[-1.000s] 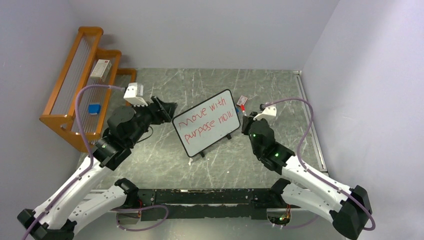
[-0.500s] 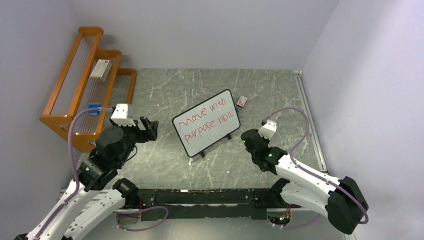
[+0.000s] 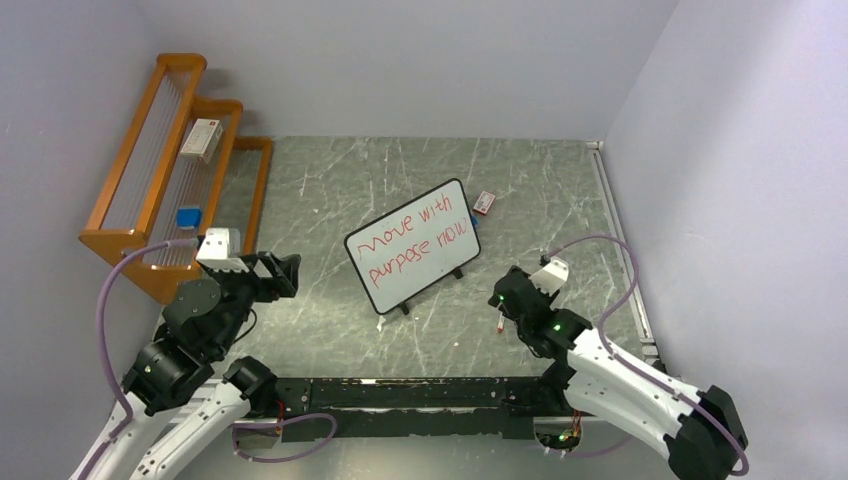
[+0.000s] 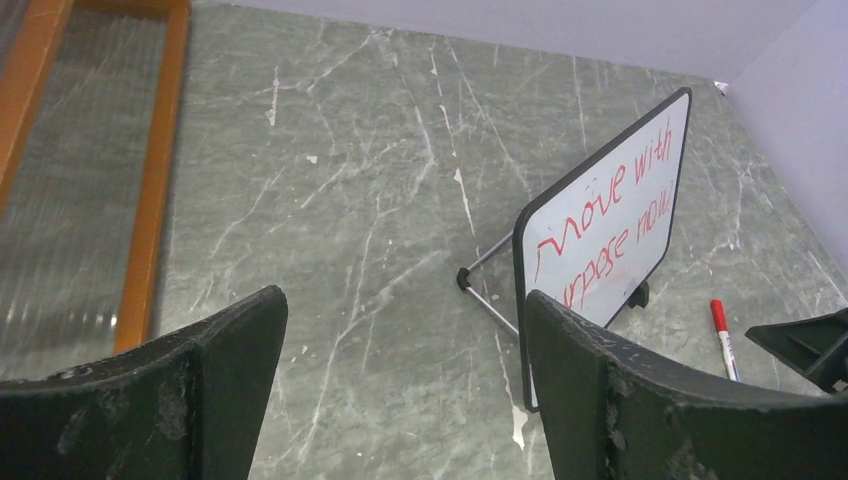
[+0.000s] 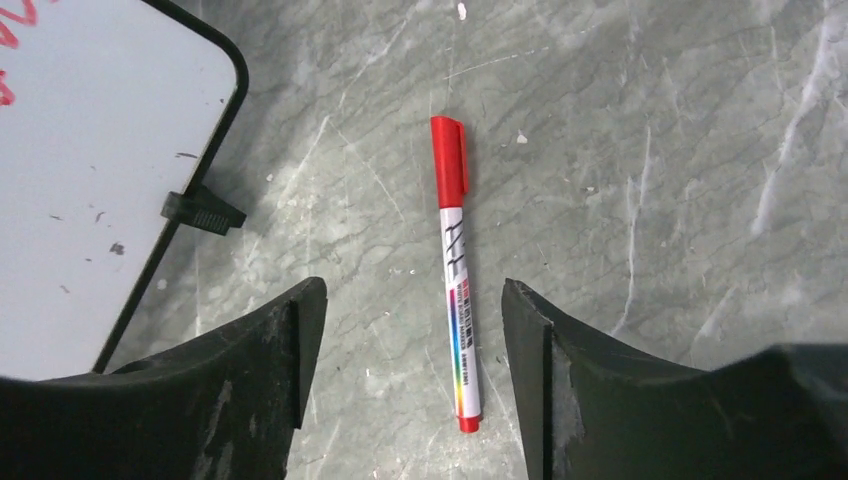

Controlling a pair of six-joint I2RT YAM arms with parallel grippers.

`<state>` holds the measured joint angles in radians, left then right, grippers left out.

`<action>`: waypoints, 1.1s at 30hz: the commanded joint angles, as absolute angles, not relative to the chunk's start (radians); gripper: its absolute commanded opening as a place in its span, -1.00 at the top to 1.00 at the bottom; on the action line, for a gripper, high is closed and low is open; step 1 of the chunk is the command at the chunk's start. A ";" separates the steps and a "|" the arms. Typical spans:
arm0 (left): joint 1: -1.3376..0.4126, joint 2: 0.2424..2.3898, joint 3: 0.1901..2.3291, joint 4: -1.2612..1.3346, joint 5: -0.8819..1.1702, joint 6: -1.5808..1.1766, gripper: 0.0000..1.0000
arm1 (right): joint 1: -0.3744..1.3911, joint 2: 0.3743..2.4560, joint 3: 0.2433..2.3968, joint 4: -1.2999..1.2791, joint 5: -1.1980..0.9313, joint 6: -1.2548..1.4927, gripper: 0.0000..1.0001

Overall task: Write a sentence on the whiteboard
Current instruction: Place the whiteboard marker at the center of the board, then reset both arms

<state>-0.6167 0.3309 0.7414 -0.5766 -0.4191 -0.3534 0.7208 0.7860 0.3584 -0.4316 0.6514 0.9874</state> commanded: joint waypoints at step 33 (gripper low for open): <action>-0.610 0.110 1.020 -0.706 -0.607 -0.267 -0.95 | 0.716 0.201 0.867 -0.688 0.789 0.338 -1.00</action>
<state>-0.6167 0.1196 1.0367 -0.7261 -0.5671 -0.2764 0.7189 0.1917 0.8822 -0.7139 0.7921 0.3946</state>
